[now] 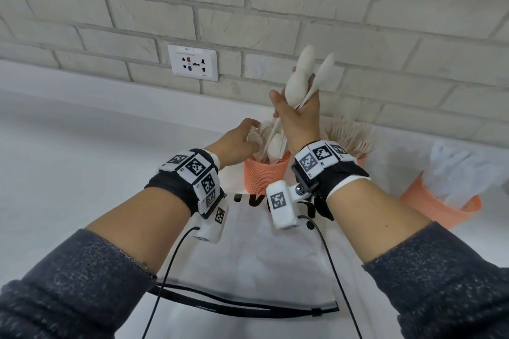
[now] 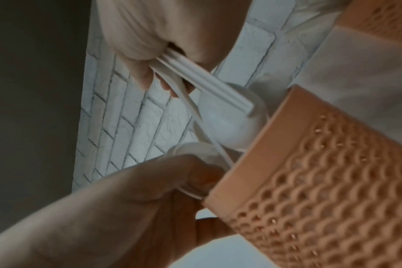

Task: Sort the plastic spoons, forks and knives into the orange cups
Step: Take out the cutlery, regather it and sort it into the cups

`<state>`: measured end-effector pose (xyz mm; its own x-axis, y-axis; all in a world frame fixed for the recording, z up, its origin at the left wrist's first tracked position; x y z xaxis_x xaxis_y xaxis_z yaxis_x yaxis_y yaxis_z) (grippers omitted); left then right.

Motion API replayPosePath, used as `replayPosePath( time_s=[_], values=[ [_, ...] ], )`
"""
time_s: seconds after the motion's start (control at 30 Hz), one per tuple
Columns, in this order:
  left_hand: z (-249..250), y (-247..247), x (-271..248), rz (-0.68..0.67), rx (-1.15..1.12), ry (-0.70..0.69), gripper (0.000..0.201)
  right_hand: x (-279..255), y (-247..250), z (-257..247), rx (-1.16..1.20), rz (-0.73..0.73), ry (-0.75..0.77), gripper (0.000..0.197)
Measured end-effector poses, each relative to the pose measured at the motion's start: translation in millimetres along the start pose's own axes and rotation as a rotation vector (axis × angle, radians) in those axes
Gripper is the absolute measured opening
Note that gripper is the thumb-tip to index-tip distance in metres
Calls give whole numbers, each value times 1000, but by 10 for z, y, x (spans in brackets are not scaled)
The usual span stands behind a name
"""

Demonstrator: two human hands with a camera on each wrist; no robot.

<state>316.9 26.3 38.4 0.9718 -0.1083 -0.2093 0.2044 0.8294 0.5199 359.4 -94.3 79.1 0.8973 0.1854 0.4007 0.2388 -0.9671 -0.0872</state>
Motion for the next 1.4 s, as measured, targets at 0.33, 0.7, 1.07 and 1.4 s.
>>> replayPosePath(
  time_s=[0.33, 0.7, 1.07, 1.4],
  values=[
    [128, -82, -23, 109, 103, -184, 96, -173, -89, 165, 69, 11, -79, 44],
    [57, -96, 30, 92, 18, -196, 96, -115, -23, -34, -117, -142, -159, 29],
    [107, -101, -15, 202, -12, -373, 93, -157, 140, 7, -207, -135, 49, 22],
    [310, -117, -134, 102, 632, -148, 62, -243, 257, 194, -1138, -678, -320, 56]
  ],
)
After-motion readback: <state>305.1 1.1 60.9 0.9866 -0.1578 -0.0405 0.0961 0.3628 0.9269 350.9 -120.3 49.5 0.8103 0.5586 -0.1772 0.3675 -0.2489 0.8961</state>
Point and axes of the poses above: each hand's wrist, its own x-axis towards the middle knuckle, its own y-axis out of the back of the hand, z = x × y, the point moved 3 cm from there along x, towards the middle knuckle, and after that the axes turned 9 degrees about -z, right-handed, at the moved point
